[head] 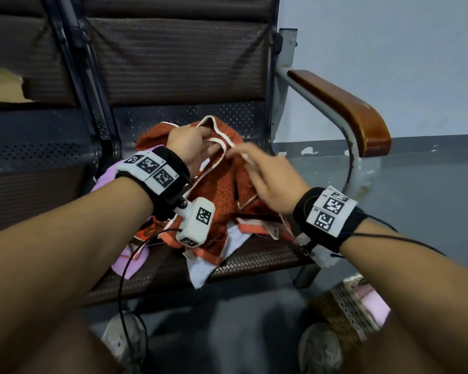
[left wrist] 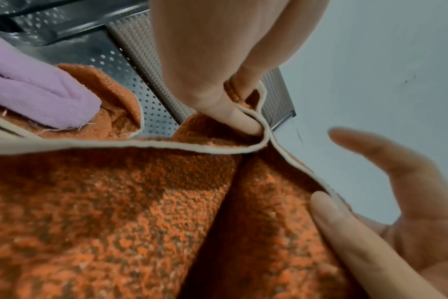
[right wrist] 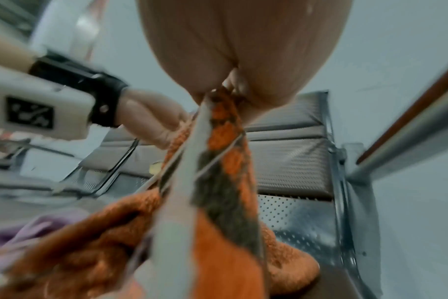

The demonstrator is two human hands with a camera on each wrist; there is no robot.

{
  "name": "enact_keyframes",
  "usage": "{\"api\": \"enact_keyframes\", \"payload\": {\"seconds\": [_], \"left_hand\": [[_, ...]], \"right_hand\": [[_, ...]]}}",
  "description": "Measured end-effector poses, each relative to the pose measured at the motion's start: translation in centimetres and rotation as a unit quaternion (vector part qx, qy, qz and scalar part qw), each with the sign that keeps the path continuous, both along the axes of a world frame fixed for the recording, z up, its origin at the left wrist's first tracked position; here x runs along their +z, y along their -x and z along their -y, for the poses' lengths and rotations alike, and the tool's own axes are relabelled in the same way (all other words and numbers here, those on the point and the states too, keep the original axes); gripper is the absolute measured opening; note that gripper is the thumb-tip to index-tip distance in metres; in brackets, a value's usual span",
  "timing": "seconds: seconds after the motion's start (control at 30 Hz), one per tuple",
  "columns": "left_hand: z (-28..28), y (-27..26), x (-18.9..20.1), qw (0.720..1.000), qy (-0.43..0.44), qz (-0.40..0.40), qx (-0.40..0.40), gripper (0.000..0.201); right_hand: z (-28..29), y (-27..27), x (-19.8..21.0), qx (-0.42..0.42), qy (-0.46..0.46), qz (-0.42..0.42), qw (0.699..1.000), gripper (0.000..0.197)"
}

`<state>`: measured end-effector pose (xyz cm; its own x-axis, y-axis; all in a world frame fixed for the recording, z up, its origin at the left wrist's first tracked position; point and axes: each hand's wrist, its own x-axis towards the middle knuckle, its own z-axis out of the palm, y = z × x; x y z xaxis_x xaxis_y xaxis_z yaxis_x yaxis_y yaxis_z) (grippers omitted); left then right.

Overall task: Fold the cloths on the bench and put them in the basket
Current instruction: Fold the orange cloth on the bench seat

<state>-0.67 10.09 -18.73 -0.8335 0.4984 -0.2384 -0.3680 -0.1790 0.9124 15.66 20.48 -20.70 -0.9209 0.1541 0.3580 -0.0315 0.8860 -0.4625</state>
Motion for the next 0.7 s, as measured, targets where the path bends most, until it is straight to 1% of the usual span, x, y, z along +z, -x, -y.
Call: {"api": "enact_keyframes", "payload": {"seconds": [0.03, 0.07, 0.1, 0.13, 0.17, 0.2, 0.27, 0.3, 0.33, 0.37, 0.4, 0.43, 0.5, 0.57, 0.6, 0.63, 0.67, 0.7], "left_hand": [[-0.1, -0.3, 0.1, 1.0, -0.001, -0.004, -0.008, 0.012], [-0.2, -0.5, 0.1, 1.0, 0.002, -0.009, -0.012, 0.011], [-0.2, -0.9, 0.2, 1.0, -0.003, -0.01, -0.021, 0.013], [-0.2, -1.3, 0.3, 1.0, -0.006, -0.008, -0.03, 0.016], [-0.2, -1.8, 0.5, 0.999, -0.012, 0.0, -0.043, 0.017], [-0.3, -2.2, 0.6, 0.998, -0.022, 0.012, -0.053, 0.019], [-0.4, -2.7, 0.8, 0.996, -0.032, 0.035, -0.074, 0.022], [-0.3, -2.9, 1.0, 0.995, -0.03, 0.035, -0.09, 0.023], [-0.2, -3.1, 1.2, 0.994, -0.022, 0.029, -0.105, 0.025], [-0.2, -3.1, 1.3, 0.993, -0.016, 0.023, -0.113, 0.027], [0.0, -3.0, 1.3, 0.993, -0.01, 0.015, -0.115, 0.029], [0.2, -2.7, 1.3, 0.994, -0.007, 0.004, -0.105, 0.028], [0.8, -1.3, 0.9, 0.998, 0.011, -0.033, -0.059, 0.024], [1.4, 0.3, 0.2, 0.992, 0.074, -0.102, -0.012, 0.028], [1.6, 0.9, -0.2, 0.989, 0.084, -0.126, 0.006, 0.029], [1.8, 1.3, -0.4, 0.989, 0.076, -0.125, 0.027, 0.027], [1.9, 1.6, -0.4, 0.99, 0.06, -0.114, 0.052, 0.026], [2.0, 2.1, -0.3, 0.99, 0.053, -0.105, 0.078, 0.025]], "right_hand": [[0.3, 0.1, -0.1, 0.01, -0.025, 0.062, 0.998, 0.037], [0.6, 0.4, -0.3, 0.005, -0.039, 0.124, 0.991, 0.034], [0.8, 0.7, -0.5, -0.014, -0.037, 0.169, 0.985, 0.033], [1.0, 1.0, -0.7, -0.042, -0.014, 0.191, 0.981, 0.032], [1.3, 1.4, -1.0, -0.072, 0.023, 0.19, 0.979, 0.031], [1.5, 1.8, -1.2, -0.102, 0.062, 0.173, 0.978, 0.032], [1.9, 2.9, -1.4, -0.161, 0.117, 0.134, 0.971, 0.047], [2.0, 3.5, -1.5, -0.183, 0.134, 0.129, 0.965, 0.052], [2.0, 3.9, -1.7, -0.2, 0.147, 0.131, 0.96, 0.052], [1.8, 4.3, -2.0, -0.217, 0.154, 0.134, 0.955, 0.048], [1.5, 4.6, -2.3, -0.229, 0.161, 0.132, 0.951, 0.04], [1.1, 4.7, -2.5, -0.234, 0.179, 0.117, 0.949, 0.032], [0.3, 4.8, -2.3, -0.22, 0.265, 0.042, 0.938, 0.026], [-0.3, 4.6, -1.5, -0.196, 0.364, -0.052, 0.909, 0.033], [-0.6, 4.5, -1.1, -0.183, 0.38, -0.09, 0.902, 0.036], [-1.0, 4.4, -0.7, -0.174, 0.36, -0.115, 0.909, 0.035], [-1.2, 4.2, -0.4, -0.172, 0.299, -0.127, 0.93, 0.031], [-1.6, 3.9, -0.2, -0.166, 0.203, -0.12, 0.957, 0.026]]}}
